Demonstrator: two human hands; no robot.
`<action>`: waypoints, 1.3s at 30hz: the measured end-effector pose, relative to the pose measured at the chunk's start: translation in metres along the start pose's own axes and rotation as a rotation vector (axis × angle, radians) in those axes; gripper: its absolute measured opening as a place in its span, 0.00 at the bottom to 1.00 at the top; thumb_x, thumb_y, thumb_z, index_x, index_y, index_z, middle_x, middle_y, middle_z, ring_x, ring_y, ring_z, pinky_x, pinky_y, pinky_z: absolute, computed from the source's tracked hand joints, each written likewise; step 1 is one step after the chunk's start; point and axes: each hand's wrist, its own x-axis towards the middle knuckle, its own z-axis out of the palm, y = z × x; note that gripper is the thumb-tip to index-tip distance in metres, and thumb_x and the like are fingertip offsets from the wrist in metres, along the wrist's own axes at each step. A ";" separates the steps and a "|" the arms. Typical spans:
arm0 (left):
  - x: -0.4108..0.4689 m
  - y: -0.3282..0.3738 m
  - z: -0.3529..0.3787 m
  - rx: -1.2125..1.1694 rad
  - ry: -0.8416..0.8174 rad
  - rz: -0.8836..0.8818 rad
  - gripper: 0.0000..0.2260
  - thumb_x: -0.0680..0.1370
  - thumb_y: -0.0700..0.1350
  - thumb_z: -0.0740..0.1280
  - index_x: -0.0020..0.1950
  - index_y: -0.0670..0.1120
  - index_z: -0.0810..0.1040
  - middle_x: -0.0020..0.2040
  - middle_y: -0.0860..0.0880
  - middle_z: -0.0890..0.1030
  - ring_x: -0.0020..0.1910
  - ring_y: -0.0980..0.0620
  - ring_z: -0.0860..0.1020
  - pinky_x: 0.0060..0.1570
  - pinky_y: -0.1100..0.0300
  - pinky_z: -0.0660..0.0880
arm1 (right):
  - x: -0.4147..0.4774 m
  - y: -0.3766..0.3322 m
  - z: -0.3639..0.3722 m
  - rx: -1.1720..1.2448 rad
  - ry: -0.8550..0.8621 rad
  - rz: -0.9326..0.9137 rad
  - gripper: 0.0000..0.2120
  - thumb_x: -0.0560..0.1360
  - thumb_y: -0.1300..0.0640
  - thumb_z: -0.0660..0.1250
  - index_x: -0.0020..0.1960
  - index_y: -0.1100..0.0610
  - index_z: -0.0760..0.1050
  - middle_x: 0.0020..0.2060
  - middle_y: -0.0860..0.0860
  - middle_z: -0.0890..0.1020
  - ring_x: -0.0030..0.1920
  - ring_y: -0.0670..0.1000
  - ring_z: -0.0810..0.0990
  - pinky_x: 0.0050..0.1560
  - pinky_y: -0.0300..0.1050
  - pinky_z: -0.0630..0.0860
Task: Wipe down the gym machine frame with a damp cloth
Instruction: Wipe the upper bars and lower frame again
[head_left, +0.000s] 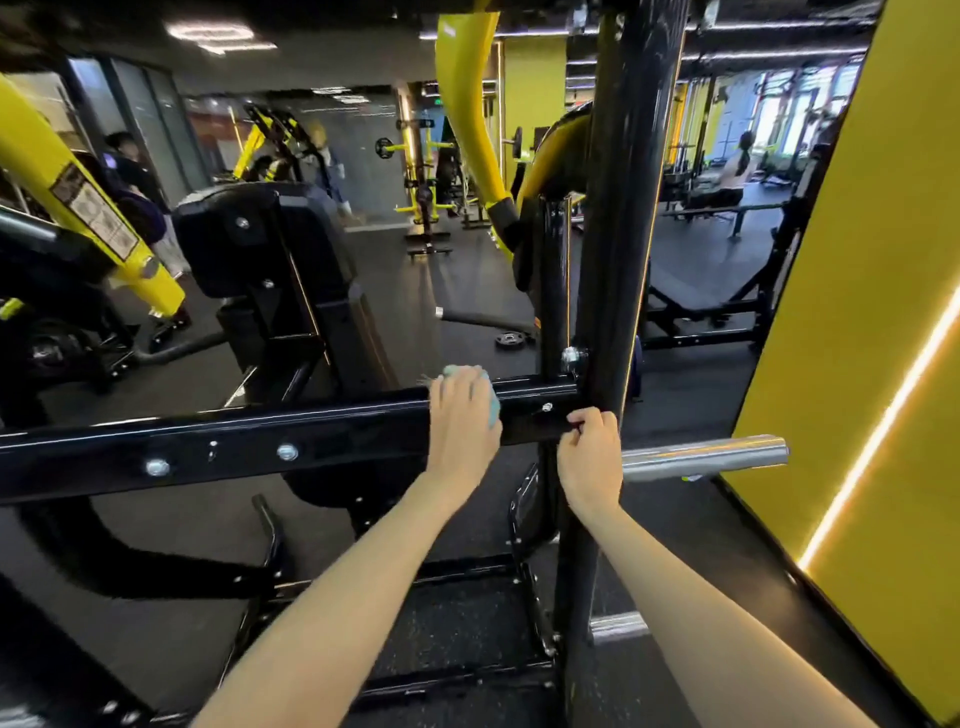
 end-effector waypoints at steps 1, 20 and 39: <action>0.002 0.010 0.009 -0.066 -0.010 0.068 0.20 0.67 0.35 0.74 0.57 0.39 0.74 0.55 0.44 0.76 0.55 0.44 0.74 0.62 0.51 0.65 | -0.001 0.002 0.002 -0.022 0.013 -0.013 0.12 0.77 0.66 0.59 0.59 0.59 0.74 0.56 0.54 0.72 0.52 0.55 0.75 0.43 0.46 0.69; 0.012 -0.012 0.031 -0.029 0.115 0.378 0.07 0.70 0.33 0.75 0.42 0.37 0.77 0.58 0.37 0.79 0.56 0.39 0.78 0.59 0.50 0.74 | 0.037 0.035 -0.002 -0.098 0.167 -0.216 0.38 0.77 0.48 0.66 0.77 0.65 0.52 0.72 0.62 0.63 0.72 0.59 0.64 0.69 0.56 0.61; 0.014 0.054 0.052 -0.135 0.091 0.220 0.20 0.69 0.30 0.72 0.61 0.33 0.76 0.60 0.36 0.78 0.62 0.39 0.76 0.67 0.52 0.65 | 0.035 0.040 0.005 0.094 0.186 -0.192 0.36 0.78 0.58 0.66 0.78 0.62 0.49 0.68 0.57 0.71 0.63 0.47 0.62 0.70 0.52 0.60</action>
